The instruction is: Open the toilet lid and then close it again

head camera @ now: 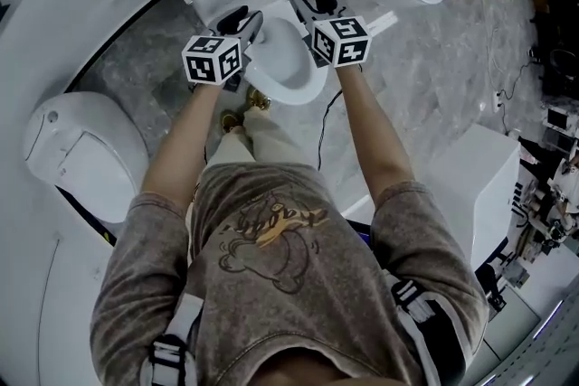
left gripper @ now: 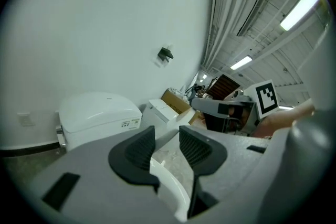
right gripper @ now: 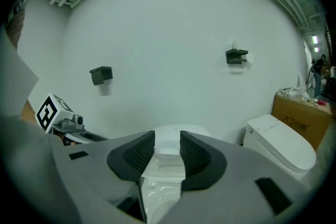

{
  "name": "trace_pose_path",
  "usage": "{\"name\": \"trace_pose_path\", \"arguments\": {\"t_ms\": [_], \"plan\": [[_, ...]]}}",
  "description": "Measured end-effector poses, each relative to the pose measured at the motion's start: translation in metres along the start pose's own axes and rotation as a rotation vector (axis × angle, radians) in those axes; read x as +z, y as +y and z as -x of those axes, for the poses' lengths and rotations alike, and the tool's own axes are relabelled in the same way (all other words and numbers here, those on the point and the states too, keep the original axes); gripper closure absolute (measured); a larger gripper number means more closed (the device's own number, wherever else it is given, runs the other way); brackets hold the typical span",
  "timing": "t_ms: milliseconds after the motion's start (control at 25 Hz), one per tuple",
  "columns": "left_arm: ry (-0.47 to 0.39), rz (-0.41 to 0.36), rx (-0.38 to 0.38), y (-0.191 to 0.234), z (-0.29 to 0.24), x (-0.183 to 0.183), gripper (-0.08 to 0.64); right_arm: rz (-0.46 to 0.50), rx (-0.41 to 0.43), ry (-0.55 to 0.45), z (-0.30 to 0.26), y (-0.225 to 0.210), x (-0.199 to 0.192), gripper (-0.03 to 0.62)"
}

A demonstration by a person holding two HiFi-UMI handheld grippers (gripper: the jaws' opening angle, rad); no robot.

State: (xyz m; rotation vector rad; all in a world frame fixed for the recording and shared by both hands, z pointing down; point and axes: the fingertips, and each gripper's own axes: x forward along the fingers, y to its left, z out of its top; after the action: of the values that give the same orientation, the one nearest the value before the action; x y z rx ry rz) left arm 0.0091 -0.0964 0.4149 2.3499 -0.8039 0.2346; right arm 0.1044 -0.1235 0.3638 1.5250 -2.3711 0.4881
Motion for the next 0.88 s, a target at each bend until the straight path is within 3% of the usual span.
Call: {"name": "trace_pose_path", "arguments": {"t_ms": [200,480,680,880], "plan": [[0.061,-0.047,-0.030,-0.033,0.005,-0.042,0.413,-0.035,-0.050,0.016,0.038,0.001,-0.037,0.426],[0.128,-0.103,-0.007,-0.066,0.006,-0.092,0.410,-0.052,-0.075,0.010,0.079,-0.001,-0.085,0.452],[0.209,-0.046,-0.040,-0.082,0.006,-0.146,0.408,-0.088,-0.097,0.062,0.107,-0.002,-0.141,0.476],[0.309,-0.079,-0.051,-0.096,-0.001,-0.207,0.403,-0.131,-0.118,0.133,0.127,-0.007,-0.206,0.476]]}}
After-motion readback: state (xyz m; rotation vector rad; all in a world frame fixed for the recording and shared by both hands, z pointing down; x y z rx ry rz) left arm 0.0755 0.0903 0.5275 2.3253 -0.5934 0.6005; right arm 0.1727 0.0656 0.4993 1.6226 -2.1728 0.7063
